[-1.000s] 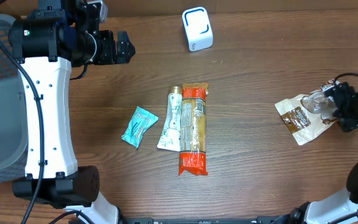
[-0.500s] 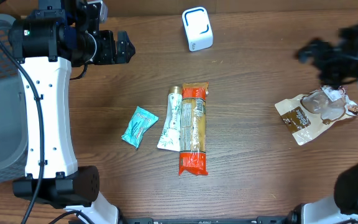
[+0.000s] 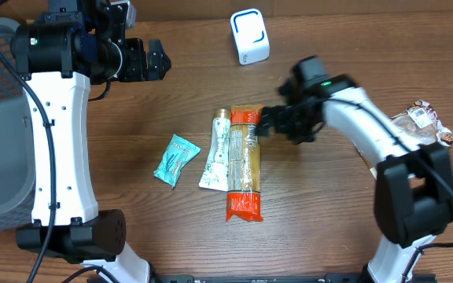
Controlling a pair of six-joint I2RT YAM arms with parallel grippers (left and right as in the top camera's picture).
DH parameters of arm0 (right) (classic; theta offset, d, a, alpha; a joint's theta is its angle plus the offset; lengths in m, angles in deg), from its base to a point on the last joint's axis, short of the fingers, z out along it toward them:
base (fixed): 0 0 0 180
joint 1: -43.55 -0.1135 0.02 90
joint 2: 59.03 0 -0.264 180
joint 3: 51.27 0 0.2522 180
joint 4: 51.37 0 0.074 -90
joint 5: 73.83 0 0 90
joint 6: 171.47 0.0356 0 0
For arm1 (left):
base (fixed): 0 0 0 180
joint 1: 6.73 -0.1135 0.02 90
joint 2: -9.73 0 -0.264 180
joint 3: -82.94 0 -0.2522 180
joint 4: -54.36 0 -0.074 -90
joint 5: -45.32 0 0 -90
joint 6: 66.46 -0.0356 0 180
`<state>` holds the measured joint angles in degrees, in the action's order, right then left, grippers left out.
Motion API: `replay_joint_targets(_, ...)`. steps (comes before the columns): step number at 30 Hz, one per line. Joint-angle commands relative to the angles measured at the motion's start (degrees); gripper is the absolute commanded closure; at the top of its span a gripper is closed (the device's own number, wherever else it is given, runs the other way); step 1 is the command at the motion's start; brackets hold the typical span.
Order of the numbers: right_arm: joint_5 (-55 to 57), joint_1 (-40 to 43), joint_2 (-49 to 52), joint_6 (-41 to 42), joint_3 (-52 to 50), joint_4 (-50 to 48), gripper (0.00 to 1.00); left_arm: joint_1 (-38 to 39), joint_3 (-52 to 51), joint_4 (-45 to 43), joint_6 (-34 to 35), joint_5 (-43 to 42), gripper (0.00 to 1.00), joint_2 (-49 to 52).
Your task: Scan the item barcode
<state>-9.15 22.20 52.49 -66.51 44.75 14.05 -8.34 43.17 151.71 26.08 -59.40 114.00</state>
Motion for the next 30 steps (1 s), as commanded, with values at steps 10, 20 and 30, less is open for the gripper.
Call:
replay_joint_targets(10, -3.06, -11.80, 1.11, 10.08, -0.87, -5.81, 0.10, 0.02, 0.17, -0.04, -1.29, 0.15, 0.00, 0.13)
replay_joint_targets(20, 0.61, -14.27, 1.11, 10.60, -0.90, -4.46, 0.10, 0.02, 0.17, -0.04, -1.29, 0.13, 0.00, 0.13)
replay_joint_targets(30, -3.82, -17.05, 1.25, 9.07, -0.90, -4.07, 0.11, 0.02, 0.17, -0.04, -1.29, 0.13, 0.00, 0.13)
